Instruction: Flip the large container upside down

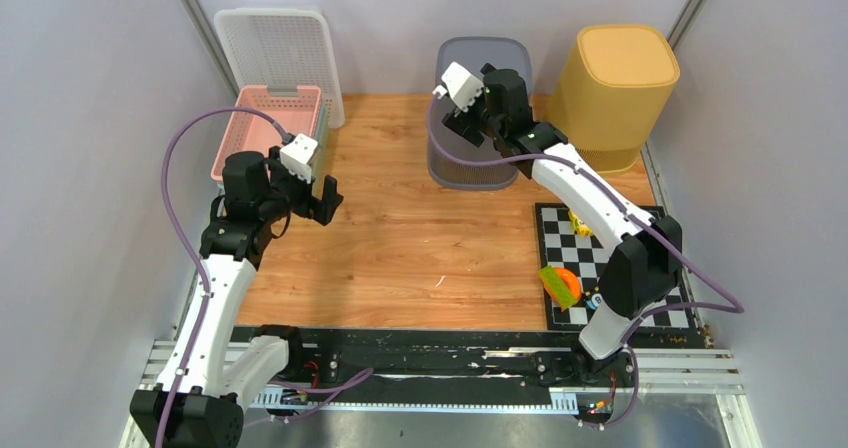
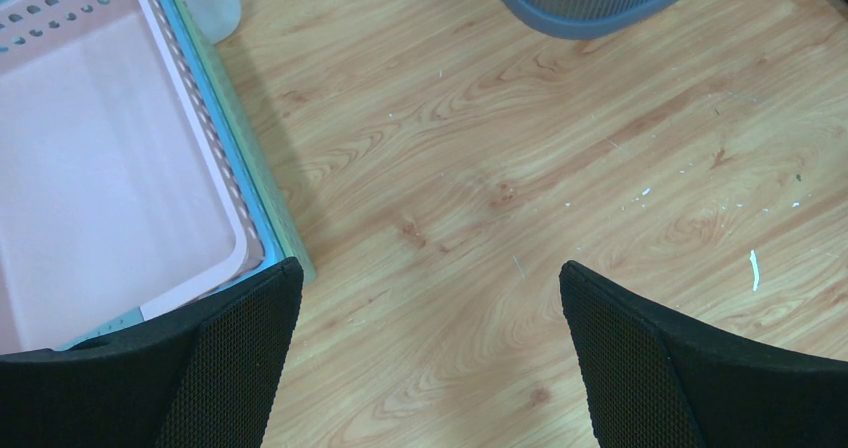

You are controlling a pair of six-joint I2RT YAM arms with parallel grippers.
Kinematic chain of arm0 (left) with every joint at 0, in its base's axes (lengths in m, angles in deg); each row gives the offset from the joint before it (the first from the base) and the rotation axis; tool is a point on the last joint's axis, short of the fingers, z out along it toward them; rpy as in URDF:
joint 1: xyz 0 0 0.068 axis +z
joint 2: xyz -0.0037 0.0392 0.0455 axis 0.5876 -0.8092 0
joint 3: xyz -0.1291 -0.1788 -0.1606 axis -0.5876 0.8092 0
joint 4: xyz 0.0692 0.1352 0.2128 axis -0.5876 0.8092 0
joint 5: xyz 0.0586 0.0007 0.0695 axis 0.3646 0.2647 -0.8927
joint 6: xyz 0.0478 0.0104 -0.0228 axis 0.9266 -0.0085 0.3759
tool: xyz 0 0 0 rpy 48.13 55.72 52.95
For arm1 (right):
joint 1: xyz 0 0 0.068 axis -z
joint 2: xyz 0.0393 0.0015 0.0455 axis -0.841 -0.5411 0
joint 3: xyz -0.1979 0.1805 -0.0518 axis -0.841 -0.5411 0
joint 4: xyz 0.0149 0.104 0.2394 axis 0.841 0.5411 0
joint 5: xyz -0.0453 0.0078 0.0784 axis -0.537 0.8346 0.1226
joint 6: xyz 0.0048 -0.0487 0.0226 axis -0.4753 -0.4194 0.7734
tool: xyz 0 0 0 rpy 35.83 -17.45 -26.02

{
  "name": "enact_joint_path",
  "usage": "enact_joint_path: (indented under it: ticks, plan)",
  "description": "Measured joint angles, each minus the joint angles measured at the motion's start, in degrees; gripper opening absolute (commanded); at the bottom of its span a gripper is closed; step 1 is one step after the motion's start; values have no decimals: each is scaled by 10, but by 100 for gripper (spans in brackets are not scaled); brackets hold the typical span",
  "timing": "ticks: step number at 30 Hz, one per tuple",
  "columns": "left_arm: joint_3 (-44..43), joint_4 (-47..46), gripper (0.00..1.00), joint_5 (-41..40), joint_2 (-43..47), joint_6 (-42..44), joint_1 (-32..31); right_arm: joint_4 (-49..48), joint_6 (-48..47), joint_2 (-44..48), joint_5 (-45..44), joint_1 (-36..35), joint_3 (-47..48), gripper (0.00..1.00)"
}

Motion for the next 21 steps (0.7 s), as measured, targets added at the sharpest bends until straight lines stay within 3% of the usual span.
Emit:
enact_joint_path:
  ticks: [21]
  plan:
    - [1,-5,100,0,0,0,0,-25,-38,-18,43,86,5,96]
